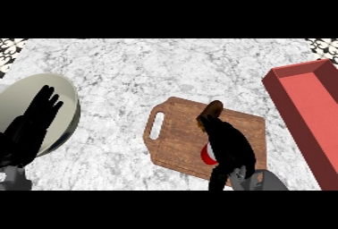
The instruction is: Pick the can from the cutting board and place it in the cardboard box
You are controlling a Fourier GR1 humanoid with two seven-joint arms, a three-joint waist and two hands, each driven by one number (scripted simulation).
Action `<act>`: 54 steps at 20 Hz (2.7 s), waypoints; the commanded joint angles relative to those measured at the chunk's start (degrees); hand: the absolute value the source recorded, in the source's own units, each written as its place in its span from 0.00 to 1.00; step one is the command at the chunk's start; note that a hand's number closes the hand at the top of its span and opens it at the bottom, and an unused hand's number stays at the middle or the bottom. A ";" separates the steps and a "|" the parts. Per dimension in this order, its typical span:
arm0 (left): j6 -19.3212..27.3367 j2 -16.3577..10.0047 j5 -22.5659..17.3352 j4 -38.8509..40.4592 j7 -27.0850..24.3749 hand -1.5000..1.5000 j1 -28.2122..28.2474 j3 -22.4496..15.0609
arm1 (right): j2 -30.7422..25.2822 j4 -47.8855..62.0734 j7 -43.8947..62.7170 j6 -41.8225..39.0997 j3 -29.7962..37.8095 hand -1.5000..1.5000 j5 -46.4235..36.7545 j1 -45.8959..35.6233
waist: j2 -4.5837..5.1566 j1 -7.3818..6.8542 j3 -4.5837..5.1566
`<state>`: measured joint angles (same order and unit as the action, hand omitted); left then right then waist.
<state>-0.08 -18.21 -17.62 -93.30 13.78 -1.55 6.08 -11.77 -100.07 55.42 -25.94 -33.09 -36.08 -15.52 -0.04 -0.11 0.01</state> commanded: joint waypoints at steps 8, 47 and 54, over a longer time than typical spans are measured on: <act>-2.11 1.89 1.54 -1.35 0.57 0.50 0.91 1.97 | 4.21 2.03 -3.94 -0.38 0.65 1.00 -9.02 0.99 | 0.00 -0.05 -0.01; -2.24 4.85 5.01 -1.38 2.86 0.50 -0.95 3.07 | -0.74 -1.22 6.94 2.13 23.08 1.00 -32.27 -26.01 | -0.24 0.44 0.03; -3.00 5.72 5.61 -0.83 1.09 0.50 -0.80 2.60 | -5.60 1.03 2.54 3.42 33.82 1.00 -32.75 -27.21 | 0.02 0.10 0.00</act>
<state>-4.03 -14.09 -13.78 -93.97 15.75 -2.46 10.25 -15.43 -100.96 55.46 -22.27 -3.33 -67.72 -42.22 -0.19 0.20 0.05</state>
